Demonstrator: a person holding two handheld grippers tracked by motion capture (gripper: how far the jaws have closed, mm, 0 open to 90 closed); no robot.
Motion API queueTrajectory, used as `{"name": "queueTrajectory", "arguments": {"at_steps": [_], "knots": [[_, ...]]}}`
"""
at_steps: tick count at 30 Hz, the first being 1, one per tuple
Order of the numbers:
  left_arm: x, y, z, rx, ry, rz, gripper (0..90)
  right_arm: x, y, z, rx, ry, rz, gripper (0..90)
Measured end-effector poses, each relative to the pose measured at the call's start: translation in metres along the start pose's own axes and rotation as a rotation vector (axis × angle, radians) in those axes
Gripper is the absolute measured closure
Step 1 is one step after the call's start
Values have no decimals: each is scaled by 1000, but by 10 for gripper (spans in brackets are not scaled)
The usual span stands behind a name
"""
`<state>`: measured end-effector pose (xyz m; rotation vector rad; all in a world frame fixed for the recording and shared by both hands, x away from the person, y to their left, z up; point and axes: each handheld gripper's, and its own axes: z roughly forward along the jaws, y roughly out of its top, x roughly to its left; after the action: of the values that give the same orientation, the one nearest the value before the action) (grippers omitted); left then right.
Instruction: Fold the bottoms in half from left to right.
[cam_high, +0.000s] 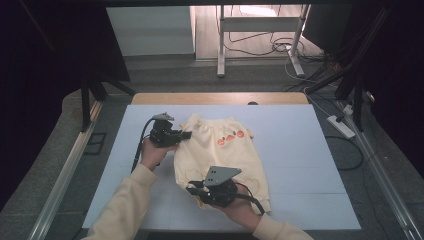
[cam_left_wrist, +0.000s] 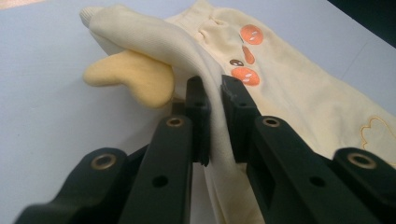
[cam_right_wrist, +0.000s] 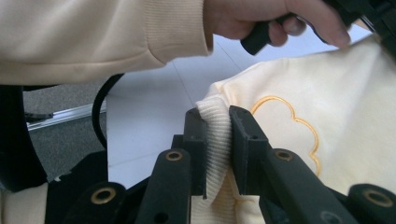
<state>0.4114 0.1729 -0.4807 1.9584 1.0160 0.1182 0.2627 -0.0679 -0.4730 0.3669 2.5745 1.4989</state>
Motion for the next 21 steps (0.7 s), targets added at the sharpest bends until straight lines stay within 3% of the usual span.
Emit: {"name": "queueTrajectory", "arguments": {"at_steps": [21], "knots": [[-3,1,0,-4,-3,5,816,-6,-7,-18,-21,-28,32,777]]}}
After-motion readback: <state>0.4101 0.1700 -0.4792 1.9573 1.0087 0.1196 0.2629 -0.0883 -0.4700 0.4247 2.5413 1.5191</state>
